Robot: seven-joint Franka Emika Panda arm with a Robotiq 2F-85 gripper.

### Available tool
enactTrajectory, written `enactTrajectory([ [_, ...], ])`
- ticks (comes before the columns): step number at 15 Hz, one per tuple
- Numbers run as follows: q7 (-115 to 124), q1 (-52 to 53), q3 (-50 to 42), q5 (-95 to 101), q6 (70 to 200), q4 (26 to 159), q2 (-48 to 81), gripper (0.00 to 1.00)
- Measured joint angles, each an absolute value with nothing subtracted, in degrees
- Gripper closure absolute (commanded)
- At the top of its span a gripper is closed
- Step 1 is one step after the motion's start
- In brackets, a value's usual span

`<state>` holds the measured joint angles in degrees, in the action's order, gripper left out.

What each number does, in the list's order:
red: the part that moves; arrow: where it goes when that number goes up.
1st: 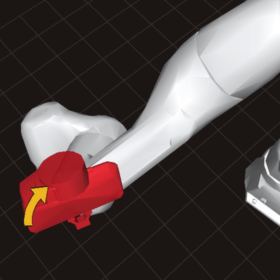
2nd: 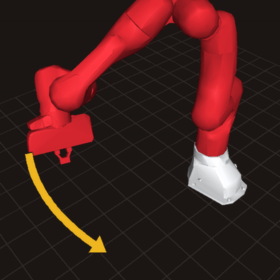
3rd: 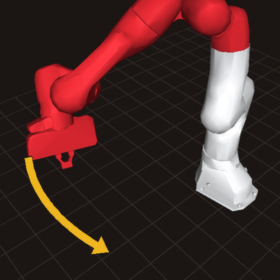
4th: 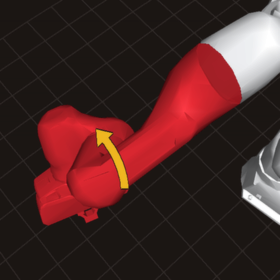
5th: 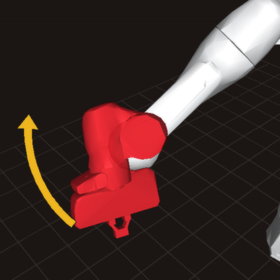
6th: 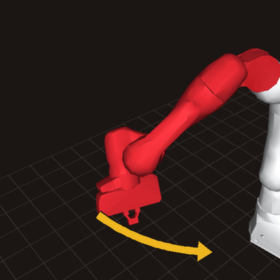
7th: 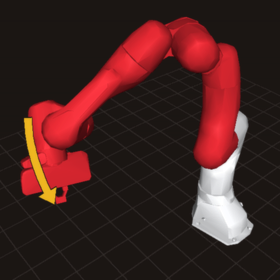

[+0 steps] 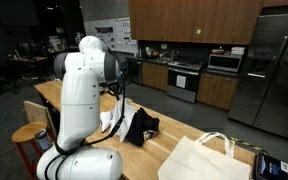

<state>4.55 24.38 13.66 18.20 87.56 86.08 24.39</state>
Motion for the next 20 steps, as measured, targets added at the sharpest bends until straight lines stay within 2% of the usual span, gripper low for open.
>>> enactTrajectory([
  [7, -4.1, 28.8, 12.8, 25.5, 85.4, 66.2, 42.1, 1.00],
  [8, -5.6, 29.1, 12.7, 26.1, 85.3, 63.3, 44.5, 0.73],
  [9, -7.3, 29.3, 12.6, 26.5, 84.7, 60.4, 46.7, 0.98],
  [10, -8.4, 29.6, 12.4, 26.9, 83.5, 57.7, 48.7, 0.94],
  [13, -9.6, 30.1, 12.1, 27.2, 81.4, 52.4, 52.5, 0.74],
  [14, -9.7, 30.2, 12.1, 27.2, 81.1, 51.9, 52.8, 0.73],
  [15, -9.8, 30.2, 12.1, 27.2, 80.9, 51.6, 52.8, 0.48],
  [17, -9.8, 30.3, 12.2, 27.2, 80.8, 51.4, 52.8, 0.42],
  [20, -5.9, 30.2, 11.5, 27.8, 81.7, 52.2, 52.4, 0.24],
])
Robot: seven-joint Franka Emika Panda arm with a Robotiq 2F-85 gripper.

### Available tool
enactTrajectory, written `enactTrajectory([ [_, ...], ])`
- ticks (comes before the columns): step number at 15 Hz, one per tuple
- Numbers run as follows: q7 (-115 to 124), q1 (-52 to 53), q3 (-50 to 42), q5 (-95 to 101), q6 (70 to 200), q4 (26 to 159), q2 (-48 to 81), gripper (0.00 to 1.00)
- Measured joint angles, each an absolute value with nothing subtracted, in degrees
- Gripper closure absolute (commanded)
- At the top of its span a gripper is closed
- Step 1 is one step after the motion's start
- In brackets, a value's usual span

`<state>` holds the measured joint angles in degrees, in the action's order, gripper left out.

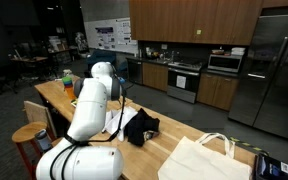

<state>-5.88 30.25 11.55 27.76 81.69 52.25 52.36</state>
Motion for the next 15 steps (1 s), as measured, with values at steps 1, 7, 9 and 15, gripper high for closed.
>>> enactTrajectory([
  [1, -3.4, 30.3, 11.1, 28.6, 82.5, 53.0, 51.7, 0.16],
  [7, 13.2, 29.9, 9.8, 31.9, 89.3, 64.3, 40.0, 0.00],
  [9, 20.2, 29.6, 9.8, 31.9, 91.7, 69.6, 35.5, 0.00],
  [15, 42.9, 28.5, 9.9, 30.7, 99.4, 86.7, 25.0, 0.00],
])
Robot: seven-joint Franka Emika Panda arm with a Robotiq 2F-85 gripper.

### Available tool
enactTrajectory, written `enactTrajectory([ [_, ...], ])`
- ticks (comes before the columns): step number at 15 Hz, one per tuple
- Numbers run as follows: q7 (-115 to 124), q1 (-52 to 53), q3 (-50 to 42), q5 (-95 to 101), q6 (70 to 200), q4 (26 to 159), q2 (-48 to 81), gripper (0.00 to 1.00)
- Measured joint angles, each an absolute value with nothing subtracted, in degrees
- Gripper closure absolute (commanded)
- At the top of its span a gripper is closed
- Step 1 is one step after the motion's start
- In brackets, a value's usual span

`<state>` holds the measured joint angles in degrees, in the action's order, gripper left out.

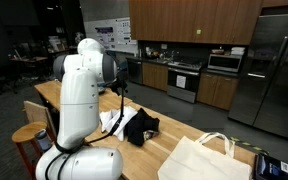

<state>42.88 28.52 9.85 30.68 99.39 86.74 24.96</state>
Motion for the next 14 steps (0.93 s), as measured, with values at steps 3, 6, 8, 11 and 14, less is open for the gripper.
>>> enactTrajectory([
  [3, 50.4, 27.3, 10.0, 24.9, 103.6, 95.7, 20.8, 0.00],
  [6, 51.6, 26.0, 10.2, 22.3, 105.7, 101.2, 18.7, 0.00],
  [8, 51.7, 25.8, 10.2, 22.3, 105.9, 101.6, 18.3, 0.00],
  [11, 48.7, 25.8, 10.8, 22.7, 105.8, 101.6, 18.8, 0.00],
  [14, 42.3, 26.1, 11.7, 24.6, 103.7, 102.4, 19.4, 0.00],
])
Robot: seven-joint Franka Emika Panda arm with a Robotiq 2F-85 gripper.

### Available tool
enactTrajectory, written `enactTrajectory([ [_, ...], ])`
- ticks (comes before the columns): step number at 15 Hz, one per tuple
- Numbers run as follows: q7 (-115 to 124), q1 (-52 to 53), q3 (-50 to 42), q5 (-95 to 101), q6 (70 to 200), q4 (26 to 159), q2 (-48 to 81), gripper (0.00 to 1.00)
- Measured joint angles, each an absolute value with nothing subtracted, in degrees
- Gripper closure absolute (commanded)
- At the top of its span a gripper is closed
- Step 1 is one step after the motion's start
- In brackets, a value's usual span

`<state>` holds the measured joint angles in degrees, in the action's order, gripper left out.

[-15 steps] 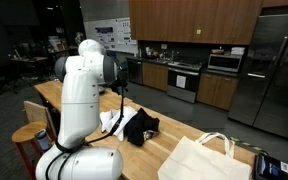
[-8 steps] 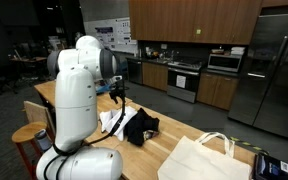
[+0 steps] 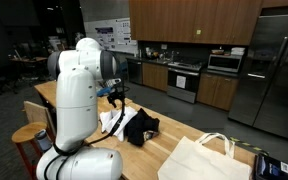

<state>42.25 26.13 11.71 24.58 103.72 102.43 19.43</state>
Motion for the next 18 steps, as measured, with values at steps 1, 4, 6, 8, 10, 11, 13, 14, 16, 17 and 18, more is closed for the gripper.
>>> enactTrajectory([
  [1, 40.1, 26.2, 12.0, 24.9, 102.8, 103.3, 19.3, 0.00],
  [4, 35.4, 26.1, 12.6, 25.7, 101.7, 108.1, 17.2, 0.00],
  [6, 35.5, 26.0, 12.7, 26.6, 104.7, 113.4, 13.8, 0.00],
  [8, 36.7, 25.6, 12.9, 26.9, 107.9, 119.6, 8.7, 0.00],
  [10, 37.8, 24.9, 13.6, 26.9, 110.6, 125.7, 3.0, 0.00],
  [11, 38.0, 24.5, 14.0, 26.7, 111.4, 128.8, 0.0, 0.00],
  [13, 38.2, 24.0, 14.7, 26.5, 112.4, 133.4, -4.9, 0.00],
  [14, 38.2, 23.9, 14.8, 26.4, 112.6, 134.6, -6.3, 0.00],
  [16, 38.2, 23.5, 15.1, 26.4, 113.0, 135.3, -7.1, 0.00],
  [17, 38.1, 22.7, 15.5, 25.7, 114.3, 135.3, -6.8, 0.00],
  [18, 38.3, 21.9, 15.7, 24.5, 115.7, 135.3, -6.3, 0.00],
])
